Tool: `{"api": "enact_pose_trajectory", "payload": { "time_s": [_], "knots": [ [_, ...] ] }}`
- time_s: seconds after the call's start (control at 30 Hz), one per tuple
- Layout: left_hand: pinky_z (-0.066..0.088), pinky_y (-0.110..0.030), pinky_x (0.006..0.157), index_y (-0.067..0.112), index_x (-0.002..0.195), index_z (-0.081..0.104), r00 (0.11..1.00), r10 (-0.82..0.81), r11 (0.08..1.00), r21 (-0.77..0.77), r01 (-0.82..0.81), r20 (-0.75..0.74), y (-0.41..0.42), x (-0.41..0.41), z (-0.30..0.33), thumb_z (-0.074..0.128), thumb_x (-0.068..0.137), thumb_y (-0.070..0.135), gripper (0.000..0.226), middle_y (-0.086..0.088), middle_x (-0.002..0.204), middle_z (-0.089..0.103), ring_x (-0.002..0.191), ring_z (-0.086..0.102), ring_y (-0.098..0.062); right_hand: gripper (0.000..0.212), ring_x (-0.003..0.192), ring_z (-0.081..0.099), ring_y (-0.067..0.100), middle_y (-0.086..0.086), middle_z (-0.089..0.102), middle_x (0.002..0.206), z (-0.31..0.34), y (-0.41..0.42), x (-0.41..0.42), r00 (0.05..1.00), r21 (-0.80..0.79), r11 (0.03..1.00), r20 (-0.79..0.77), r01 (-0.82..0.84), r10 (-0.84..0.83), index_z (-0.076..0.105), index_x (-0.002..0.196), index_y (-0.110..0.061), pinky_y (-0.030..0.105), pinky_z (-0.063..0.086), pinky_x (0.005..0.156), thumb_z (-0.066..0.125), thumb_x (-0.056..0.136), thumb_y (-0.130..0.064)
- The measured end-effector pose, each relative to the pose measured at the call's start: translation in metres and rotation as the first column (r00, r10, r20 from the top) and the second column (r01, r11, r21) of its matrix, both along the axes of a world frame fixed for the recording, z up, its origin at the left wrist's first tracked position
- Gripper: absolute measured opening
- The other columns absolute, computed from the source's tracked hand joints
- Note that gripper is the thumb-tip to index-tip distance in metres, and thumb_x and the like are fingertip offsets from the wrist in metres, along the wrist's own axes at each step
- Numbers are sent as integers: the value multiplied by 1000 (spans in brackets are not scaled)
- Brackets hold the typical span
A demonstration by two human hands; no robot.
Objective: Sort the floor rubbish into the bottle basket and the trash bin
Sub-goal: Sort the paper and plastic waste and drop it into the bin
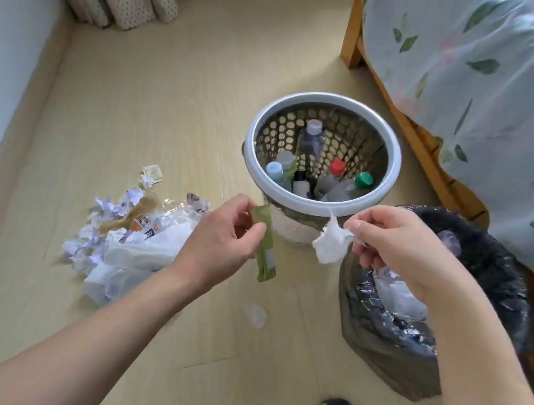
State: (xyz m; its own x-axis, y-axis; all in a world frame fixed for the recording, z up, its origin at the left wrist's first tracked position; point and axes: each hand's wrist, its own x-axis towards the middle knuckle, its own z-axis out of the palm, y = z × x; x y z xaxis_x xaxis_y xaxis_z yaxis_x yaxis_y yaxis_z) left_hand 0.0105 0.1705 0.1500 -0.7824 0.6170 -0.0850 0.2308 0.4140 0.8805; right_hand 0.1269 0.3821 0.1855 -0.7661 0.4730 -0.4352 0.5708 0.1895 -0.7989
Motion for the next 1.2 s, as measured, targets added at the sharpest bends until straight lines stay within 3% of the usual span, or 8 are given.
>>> {"api": "enact_pose_trajectory", "payload": {
  "time_s": [0.13, 0.27, 0.43, 0.6, 0.73, 0.87, 1.03, 1.2],
  "knots": [
    [56, -36, 55, 14, 94, 54, 998, -46, 977, 212, 35, 45, 68, 17, 46, 56, 94, 6, 9, -6, 69, 69, 60, 67, -25, 14, 51, 56, 13, 2, 65, 63, 30, 50, 40, 972, 109, 969, -105, 220, -209, 68, 85, -14, 27, 45, 52, 59, 94, -18],
    [57, -41, 53, 14, 99, 50, 984, -117, 964, 253, 79, 138, 141, 43, 47, 53, 96, 5, 10, -11, 73, 69, 59, 69, -26, 16, 55, 62, 19, 1, 67, 64, 17, 92, 75, 939, 313, 887, -71, 340, -335, 65, 79, -19, 36, 53, 64, 55, 90, -19],
    [61, -47, 60, 8, 100, 57, 960, -182, 979, -53, 197, 213, 213, 82, -8, 45, 96, 16, 15, -15, 76, 68, 57, 71, -22, 19, 81, 64, 26, 5, 70, 85, -45, 111, 92, 913, 485, 855, 238, 183, -331, 68, 81, -22, 33, 52, 75, 50, 87, -16],
    [62, -43, 61, 7, 87, 62, 945, -312, 805, -502, 315, 93, 241, 94, -55, 39, 82, 7, 24, -13, 74, 69, 57, 70, -28, 38, 109, 58, 27, 10, 60, 127, -102, 103, 102, 816, 266, 957, 575, -119, -58, 62, 128, -15, 30, 48, 91, 46, 95, -6],
    [54, -34, 76, 16, 103, 64, 970, -189, 937, -322, 133, -150, 225, 80, -50, 42, 87, 15, 27, -3, 92, 67, 82, 64, -22, 36, 112, 59, 29, 9, 62, 127, -80, 112, 101, 881, 379, 924, 454, -54, -135, 66, 119, -21, 35, 48, 94, 46, 92, -7],
    [45, -30, 66, 20, 101, 64, 944, -160, 980, -158, 118, -289, 163, 57, -42, 47, 90, 12, 21, 7, 82, 64, 73, 57, -13, 26, 93, 62, 26, 4, 69, 100, -44, 96, 72, 968, 592, 804, 164, 58, -190, 69, 95, -21, 35, 53, 83, 45, 89, -14],
    [45, -31, 66, 21, 93, 64, 968, -6, 941, -328, -79, -250, 68, 21, -79, 48, 90, 10, 20, 6, 80, 64, 76, 59, -18, 20, 91, 61, 20, -2, 67, 94, -45, 16, 22, 996, 458, 885, 9, -80, 85, 66, 94, -21, 36, 52, 83, 47, 90, -21],
    [41, -27, 61, 16, 96, 65, 988, 80, 804, -578, -143, -134, -17, -3, -122, 47, 91, 11, 19, 4, 77, 61, 72, 58, -17, 24, 103, 60, 27, 5, 65, 109, -110, -74, -17, 902, 234, 874, 194, -425, 386, 62, 107, -17, 34, 51, 85, 46, 90, -17]
  ]
}}
